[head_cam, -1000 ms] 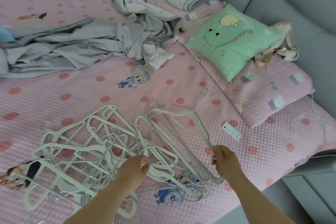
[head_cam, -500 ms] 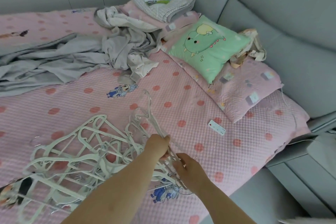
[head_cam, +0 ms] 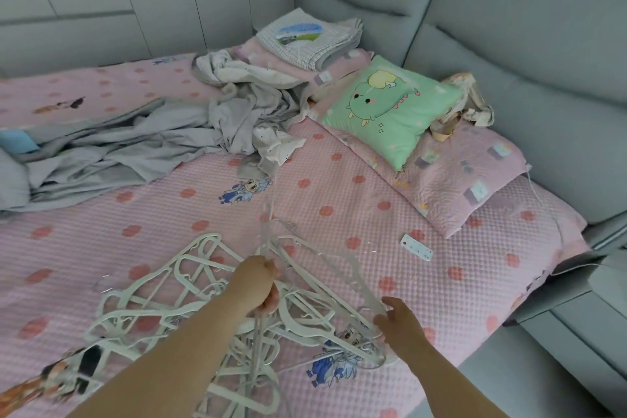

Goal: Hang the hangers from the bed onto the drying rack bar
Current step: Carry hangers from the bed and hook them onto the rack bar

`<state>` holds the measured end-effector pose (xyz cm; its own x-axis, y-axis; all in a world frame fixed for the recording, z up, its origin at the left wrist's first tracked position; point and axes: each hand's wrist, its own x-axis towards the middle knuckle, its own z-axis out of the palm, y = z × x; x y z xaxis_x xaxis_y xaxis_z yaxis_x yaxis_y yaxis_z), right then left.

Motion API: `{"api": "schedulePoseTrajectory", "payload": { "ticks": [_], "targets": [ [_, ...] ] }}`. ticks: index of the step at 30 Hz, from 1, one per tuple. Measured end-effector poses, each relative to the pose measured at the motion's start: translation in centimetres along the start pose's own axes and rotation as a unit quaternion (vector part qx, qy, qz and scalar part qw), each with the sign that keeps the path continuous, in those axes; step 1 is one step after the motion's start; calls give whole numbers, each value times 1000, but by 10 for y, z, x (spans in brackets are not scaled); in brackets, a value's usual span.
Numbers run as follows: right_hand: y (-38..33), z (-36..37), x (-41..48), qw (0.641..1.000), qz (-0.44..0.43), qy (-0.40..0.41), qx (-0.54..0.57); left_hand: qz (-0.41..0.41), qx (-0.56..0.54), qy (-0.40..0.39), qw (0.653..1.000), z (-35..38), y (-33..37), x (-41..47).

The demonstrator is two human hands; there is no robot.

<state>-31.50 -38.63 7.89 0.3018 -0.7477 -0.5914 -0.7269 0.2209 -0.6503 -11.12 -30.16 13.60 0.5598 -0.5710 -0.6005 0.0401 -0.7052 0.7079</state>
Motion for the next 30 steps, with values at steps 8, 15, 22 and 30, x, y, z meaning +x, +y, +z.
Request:
{"api": "schedulePoseTrajectory", "payload": {
  "ticks": [8, 15, 22, 30],
  "targets": [
    [14, -13, -22, 990, 69, 5, 124, 226, 209, -34, 951, -2, 29, -20],
    [41, -64, -63, 960, -30, 237, 147, 331, 296, -198, 874, 63, 70, -66],
    [105, -196, -175, 887, -38, 460, -29, 410, 320, -375, 767, 165, 121, -174],
    [242, -302, -375, 871, 109, 477, -54, 547, 356, -431, 623, 313, 139, -358]
  ]
}}
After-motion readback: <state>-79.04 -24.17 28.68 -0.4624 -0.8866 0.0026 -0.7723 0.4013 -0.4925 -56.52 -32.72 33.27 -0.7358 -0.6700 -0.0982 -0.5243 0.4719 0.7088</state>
